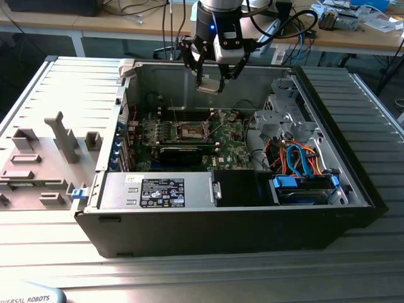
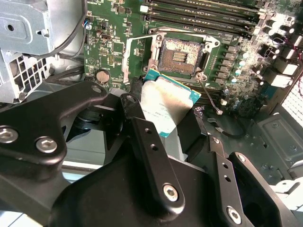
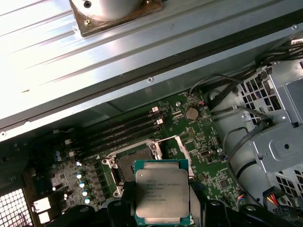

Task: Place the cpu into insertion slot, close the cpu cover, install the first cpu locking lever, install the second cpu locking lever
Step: 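Place the cpu into insertion slot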

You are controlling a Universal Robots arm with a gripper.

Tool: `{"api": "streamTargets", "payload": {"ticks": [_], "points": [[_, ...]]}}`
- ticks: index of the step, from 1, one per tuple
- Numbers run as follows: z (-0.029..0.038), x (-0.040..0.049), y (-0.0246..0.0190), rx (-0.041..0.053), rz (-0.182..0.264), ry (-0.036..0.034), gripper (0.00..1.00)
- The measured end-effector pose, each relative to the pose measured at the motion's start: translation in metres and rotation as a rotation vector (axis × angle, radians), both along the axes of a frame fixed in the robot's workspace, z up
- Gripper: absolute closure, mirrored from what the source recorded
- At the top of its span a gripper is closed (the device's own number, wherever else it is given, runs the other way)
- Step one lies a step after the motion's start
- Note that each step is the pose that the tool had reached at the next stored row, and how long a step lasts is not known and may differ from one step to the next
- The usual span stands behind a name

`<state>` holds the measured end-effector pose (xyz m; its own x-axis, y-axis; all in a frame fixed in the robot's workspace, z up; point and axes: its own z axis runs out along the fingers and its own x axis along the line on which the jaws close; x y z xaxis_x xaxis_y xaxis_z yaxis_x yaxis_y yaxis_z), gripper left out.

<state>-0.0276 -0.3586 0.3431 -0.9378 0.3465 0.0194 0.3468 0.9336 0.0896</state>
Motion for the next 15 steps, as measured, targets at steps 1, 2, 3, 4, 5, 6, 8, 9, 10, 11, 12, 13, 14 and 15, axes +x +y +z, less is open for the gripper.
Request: {"api": "streamTargets", "payload": {"ticks": [1,2,3,4,5,6,8,9,10,11,12,13,14,15], "points": [[0.0000,0.0000,0.0000,0.0000,0.000,0.0000,0.46],[0.0000,0.0000,0.0000,0.0000,-0.001,0.0000,0.46],[0.0000,0.0000,0.0000,0.0000,-0.002,0.0000,0.46],[0.0000,0.0000,0.0000,0.0000,-0.002,0.0000,0.46],[0.0000,0.0000,0.0000,0.0000,-0.003,0.0000,0.46],[0.0000,0.0000,0.0000,0.0000,-0.003,0.0000,0.46],[0.0000,0.0000,0.0000,0.0000,-0.004,0.0000,0.46],[0.0000,0.0000,0.0000,0.0000,-0.004,0.0000,0.46],[0.0000,0.0000,0.0000,0.0000,-0.005,0.0000,0.46],[0.0000,0.0000,0.0000,0.0000,-0.006,0.0000,0.46],[0.0000,0.0000,0.0000,0.0000,-0.006,0.0000,0.46],[0.0000,0.0000,0.0000,0.0000,-0.007,0.0000,0.46],[0.0000,0.0000,0.0000,0.0000,-0.007,0.0000,0.46],[0.0000,0.0000,0.0000,0.0000,-0.008,0.0000,0.46]]}}
